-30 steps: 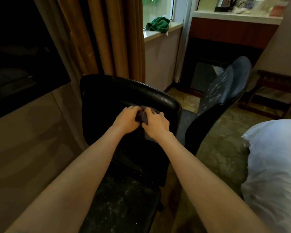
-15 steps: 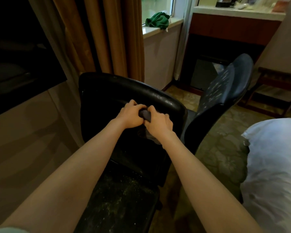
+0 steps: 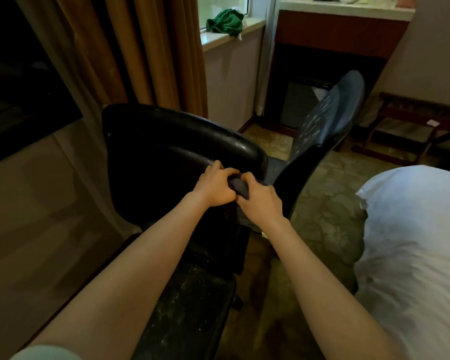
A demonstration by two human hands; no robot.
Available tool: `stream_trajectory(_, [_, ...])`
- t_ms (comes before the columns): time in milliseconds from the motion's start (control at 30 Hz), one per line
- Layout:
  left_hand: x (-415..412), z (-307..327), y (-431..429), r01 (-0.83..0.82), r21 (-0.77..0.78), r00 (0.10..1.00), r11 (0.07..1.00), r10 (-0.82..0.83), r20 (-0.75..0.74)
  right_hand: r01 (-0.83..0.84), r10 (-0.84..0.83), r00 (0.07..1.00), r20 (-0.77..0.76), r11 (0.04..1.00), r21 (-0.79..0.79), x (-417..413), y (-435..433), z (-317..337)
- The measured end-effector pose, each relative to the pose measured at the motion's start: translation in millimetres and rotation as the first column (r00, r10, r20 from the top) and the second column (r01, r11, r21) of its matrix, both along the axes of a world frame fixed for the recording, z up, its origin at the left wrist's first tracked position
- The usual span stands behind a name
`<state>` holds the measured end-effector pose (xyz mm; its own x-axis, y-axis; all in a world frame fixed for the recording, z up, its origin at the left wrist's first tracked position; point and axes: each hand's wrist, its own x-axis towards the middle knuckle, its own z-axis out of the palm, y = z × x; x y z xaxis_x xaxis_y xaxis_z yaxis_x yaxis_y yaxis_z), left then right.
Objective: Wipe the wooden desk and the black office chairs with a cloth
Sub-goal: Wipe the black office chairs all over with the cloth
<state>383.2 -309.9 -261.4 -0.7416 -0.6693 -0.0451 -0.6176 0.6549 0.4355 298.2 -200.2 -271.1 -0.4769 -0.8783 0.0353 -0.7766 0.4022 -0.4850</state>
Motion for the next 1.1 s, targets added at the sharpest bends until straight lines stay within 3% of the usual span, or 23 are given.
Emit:
stream_trajectory(133, [9.2, -20.2, 19.3, 0.056, -0.016, 0.997, 0.998, -0.057, -0.05, 0.015, -0.017, 0.997, -0.082, 1.0, -0.024, 6.8, 20.5, -18.2])
stream_trajectory(300, [34.2, -38.0, 30.0, 0.164, -0.045, 0.985, 0.985, -0.161, 0.067, -0.056, 0.057, 0.997, -0.06, 0.998, 0.017, 24.0, 34.1, -41.9])
stream_trajectory(500, [51.1, 2.5, -0.3, -0.049, -0.261, 0.958, 0.964, -0.029, -0.287, -0.153, 0.084, 0.946, -0.314, 0.968, -0.201, 30.4, -8.6, 7.1])
stream_trajectory(600, [50.3, 32.2, -22.3, -0.159, -0.311, 0.919, 0.937, 0.026, -0.392, -0.141, 0.058, 0.945, -0.321, 0.959, -0.244, 30.0, -39.4, 34.9])
stream_trajectory(833, [66.2, 28.2, -56.7, -0.247, -0.23, 0.935, 0.941, 0.169, -0.312, -0.241, 0.21, 0.944, -0.254, 0.966, -0.095, 45.2, -94.9, 33.7])
stream_trajectory(1000, [78.7, 6.5, -72.7, -0.216, -0.118, 0.975, 0.969, 0.208, -0.083, -0.253, 0.256, 0.924, -0.283, 0.966, 0.05, 65.0, -102.1, 3.7])
stream_trajectory(1100, [81.1, 4.6, -80.7, -0.221, 0.012, 0.965, 0.975, 0.22, -0.145, -0.295, 0.284, 0.89, -0.358, 0.955, 0.025, 65.3, -103.1, 4.3])
